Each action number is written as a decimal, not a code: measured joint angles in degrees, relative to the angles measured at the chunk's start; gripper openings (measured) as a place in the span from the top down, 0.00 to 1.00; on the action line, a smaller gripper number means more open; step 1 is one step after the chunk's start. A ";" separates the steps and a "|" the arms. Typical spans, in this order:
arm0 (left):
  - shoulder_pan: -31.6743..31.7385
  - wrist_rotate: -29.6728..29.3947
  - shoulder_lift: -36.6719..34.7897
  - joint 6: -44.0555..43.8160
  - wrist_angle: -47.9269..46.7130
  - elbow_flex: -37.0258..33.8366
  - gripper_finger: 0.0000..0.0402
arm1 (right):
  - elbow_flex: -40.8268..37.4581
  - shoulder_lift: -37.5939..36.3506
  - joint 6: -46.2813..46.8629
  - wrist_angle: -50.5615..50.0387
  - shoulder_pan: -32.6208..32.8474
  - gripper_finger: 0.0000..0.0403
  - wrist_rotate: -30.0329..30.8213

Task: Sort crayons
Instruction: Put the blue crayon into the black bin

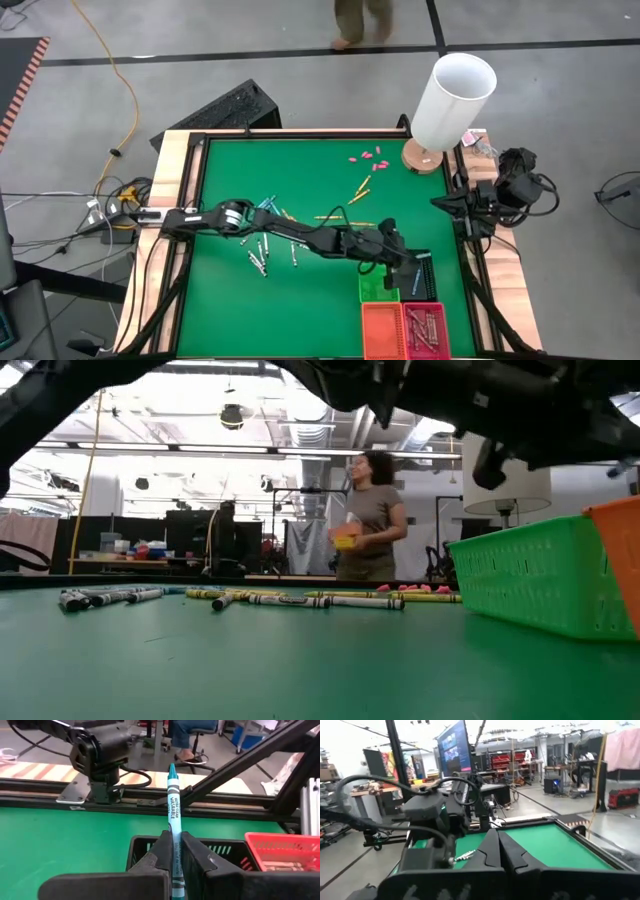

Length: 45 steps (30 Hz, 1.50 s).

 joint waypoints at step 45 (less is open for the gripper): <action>-0.43 -7.79 -20.89 22.84 -39.14 2.27 0.67 | -0.05 0.01 4.03 -4.25 0.00 1.00 0.61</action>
